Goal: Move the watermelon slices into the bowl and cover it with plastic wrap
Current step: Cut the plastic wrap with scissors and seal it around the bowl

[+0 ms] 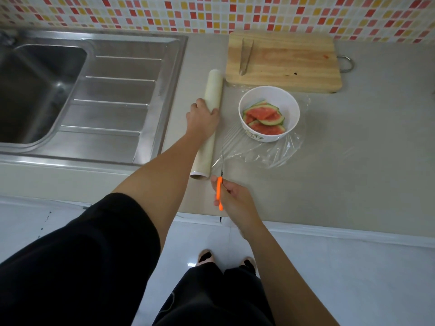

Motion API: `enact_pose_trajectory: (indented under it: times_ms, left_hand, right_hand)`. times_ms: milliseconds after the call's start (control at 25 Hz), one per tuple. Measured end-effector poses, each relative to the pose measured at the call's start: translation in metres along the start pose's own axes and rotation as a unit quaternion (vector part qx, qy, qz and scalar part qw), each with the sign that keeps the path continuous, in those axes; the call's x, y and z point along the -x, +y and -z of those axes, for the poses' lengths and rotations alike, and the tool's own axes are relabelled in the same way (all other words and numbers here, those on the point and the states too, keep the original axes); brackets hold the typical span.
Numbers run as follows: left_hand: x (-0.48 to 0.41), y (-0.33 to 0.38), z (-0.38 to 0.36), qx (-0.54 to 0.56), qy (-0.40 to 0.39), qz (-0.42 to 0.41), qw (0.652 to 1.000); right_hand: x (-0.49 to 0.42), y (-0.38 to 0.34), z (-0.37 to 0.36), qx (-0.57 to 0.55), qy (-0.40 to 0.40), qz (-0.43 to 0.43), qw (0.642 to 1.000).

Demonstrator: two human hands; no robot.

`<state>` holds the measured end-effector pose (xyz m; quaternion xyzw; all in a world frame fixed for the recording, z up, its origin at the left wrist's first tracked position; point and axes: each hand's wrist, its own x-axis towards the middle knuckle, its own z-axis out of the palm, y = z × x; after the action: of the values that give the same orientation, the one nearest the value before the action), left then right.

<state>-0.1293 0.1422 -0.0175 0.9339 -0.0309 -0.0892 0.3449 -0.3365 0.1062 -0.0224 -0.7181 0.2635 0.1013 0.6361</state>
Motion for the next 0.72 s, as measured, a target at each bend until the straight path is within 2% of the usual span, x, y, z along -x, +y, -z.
enact_pose_trajectory:
  times_ms: [280,720]
  left_hand:
    - [0.000,0.000,0.000,0.003,0.001,-0.001,1.000]
    - [-0.001,-0.002,0.001,0.026,-0.016,0.007,0.999]
  right_hand:
    - [-0.012,0.001,-0.002,0.004,-0.006,0.009,1.000]
    - [-0.021,0.013,-0.006,-0.050,-0.021,0.022,0.998]
